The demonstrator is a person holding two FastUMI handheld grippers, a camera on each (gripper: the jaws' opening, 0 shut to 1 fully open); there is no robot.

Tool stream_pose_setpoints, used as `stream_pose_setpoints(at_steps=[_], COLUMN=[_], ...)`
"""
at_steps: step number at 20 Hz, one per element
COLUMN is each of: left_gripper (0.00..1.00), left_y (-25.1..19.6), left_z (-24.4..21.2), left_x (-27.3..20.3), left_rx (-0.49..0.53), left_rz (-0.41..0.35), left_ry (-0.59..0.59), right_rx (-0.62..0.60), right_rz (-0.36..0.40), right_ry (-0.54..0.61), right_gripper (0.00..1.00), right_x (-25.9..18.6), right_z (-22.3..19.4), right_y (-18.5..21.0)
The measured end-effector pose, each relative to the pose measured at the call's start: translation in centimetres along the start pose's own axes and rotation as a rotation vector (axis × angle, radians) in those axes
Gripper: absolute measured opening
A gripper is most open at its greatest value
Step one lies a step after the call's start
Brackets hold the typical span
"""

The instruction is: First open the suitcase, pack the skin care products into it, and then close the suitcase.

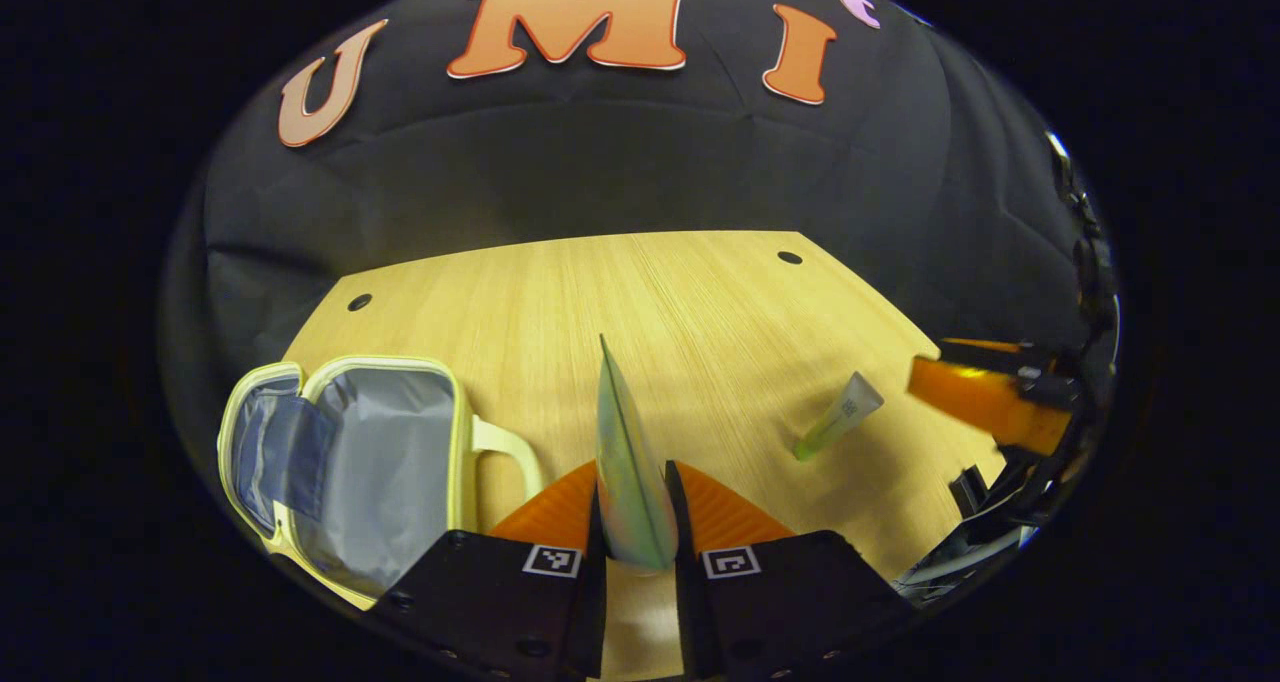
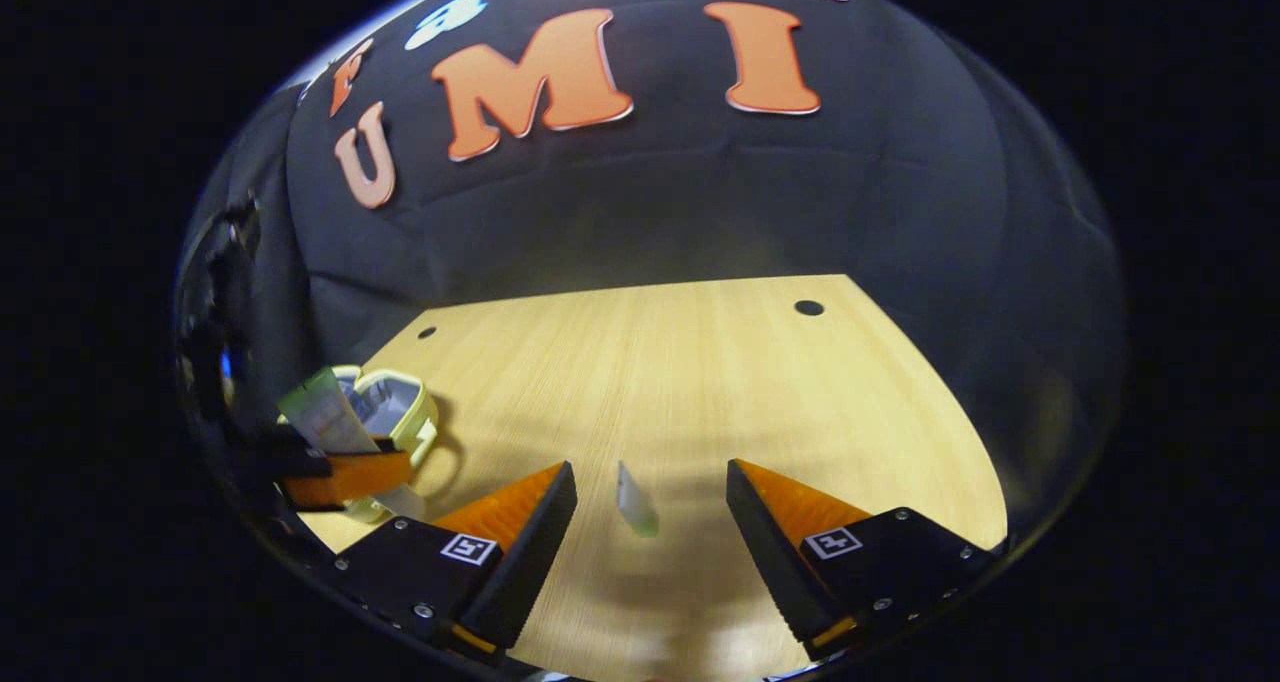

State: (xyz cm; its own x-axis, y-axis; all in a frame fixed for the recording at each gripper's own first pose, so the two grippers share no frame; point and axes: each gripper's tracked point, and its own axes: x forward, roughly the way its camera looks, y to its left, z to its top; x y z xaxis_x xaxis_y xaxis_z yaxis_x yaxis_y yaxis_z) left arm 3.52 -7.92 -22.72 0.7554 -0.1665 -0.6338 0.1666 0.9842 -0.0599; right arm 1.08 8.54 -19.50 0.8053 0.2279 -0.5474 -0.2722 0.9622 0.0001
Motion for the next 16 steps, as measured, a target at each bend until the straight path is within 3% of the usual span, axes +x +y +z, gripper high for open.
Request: stream_pose_setpoints(at_steps=[3, 5, 7, 8, 11, 12, 13, 14, 16], left_gripper=[0.29, 0.29, 0.29, 0.29, 0.29, 0.29, 0.29, 0.29, 0.29], left_y=[2.9, 4.3, 5.7, 6.6, 8.2, 8.2, 8.3, 8.6, 10.0], left_z=[0.1, 0.1, -0.3, -0.5, -0.9, -1.3, -1.6, -1.8, -1.4], left_x=[-2.2, -3.2, -3.6, -3.8, -3.8, -3.6, -3.6, -3.8, -4.5], left_rx=[-0.006, -0.031, -0.050, -0.052, -0.069, -0.081, -0.089, -0.079, -0.044], left_rz=[0.041, 0.053, 0.068, 0.081, 0.095, 0.089, 0.080, 0.078, 0.079], left_ry=[-0.009, -0.006, 0.002, 0.006, 0.014, 0.022, 0.033, 0.045, 0.060], right_rx=[-0.055, -0.074, -0.086, -0.094, -0.127, -0.119, -0.112, -0.107, -0.092], right_rz=[0.014, -0.002, -0.020, -0.021, -0.045, -0.038, -0.035, -0.037, -0.041], right_ry=[0.100, 0.156, 0.195, 0.211, 0.252, 0.241, 0.252, 0.261, 0.272], right_gripper=[0.96, 0.87, 0.75, 0.61, 0.48, 0.31, 0.31, 0.25, 0.28], right_x=[2.8, 4.6, 5.6, 6.0, 6.8, 6.7, 6.8, 6.4, 5.4], right_z=[-3.0, -4.6, -5.7, -6.1, -7.2, -6.6, -7.0, -6.9, -6.3], right_y=[1.3, 1.3, 1.0, 1.0, 0.4, 0.7, 0.8, 0.9, 1.3])
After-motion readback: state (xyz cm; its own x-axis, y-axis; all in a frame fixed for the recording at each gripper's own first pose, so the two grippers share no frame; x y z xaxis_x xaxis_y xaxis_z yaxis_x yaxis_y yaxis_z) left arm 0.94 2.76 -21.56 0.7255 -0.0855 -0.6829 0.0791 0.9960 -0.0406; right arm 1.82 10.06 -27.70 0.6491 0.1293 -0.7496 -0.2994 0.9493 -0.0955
